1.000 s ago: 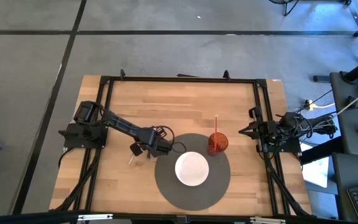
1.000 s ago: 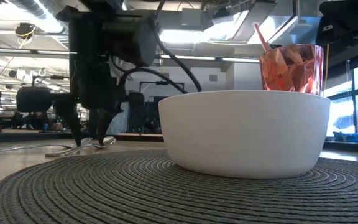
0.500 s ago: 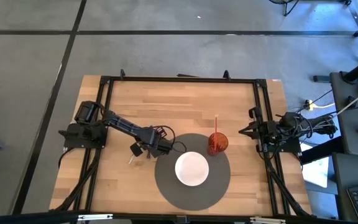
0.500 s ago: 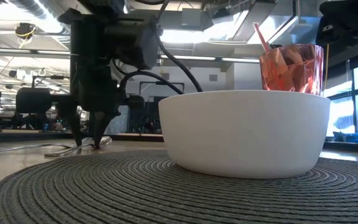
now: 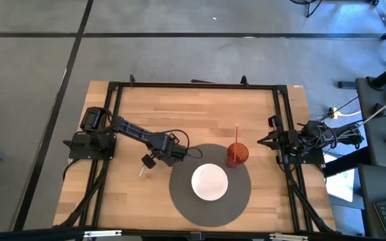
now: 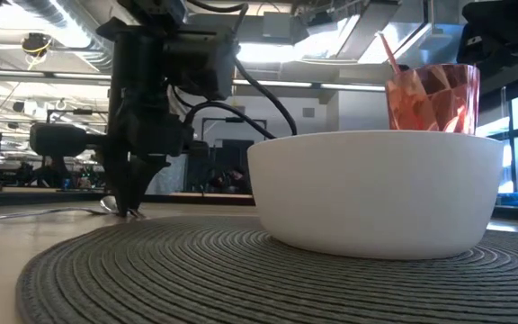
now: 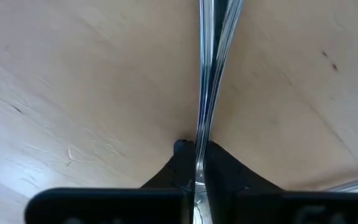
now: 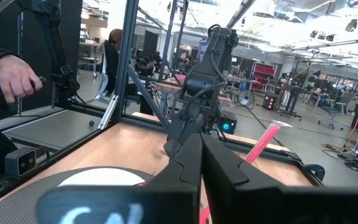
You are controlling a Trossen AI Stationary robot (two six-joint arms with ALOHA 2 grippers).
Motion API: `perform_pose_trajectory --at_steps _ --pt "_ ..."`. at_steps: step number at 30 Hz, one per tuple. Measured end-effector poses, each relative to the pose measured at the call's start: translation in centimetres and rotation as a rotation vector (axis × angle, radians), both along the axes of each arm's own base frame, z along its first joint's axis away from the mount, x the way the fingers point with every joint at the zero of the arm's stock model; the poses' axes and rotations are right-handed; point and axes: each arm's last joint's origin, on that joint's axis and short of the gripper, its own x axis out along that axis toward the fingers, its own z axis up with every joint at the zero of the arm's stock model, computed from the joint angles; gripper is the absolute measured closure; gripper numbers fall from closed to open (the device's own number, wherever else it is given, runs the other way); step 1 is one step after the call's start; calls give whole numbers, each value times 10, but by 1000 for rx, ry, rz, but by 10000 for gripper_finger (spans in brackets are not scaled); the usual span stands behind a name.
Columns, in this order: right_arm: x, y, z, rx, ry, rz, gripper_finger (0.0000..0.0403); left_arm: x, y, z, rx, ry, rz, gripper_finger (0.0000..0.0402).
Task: Pick & Place Utensil
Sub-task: Put the silver spoon into the bowl on the table mat
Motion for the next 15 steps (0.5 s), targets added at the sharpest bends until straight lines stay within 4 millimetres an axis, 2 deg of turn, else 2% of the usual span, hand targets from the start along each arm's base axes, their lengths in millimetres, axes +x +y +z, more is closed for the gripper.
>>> perform_pose_trajectory --at_steps 15 --pt "0 0 0 -1 3 0 392 -1 4 5 32 -18 31 394"
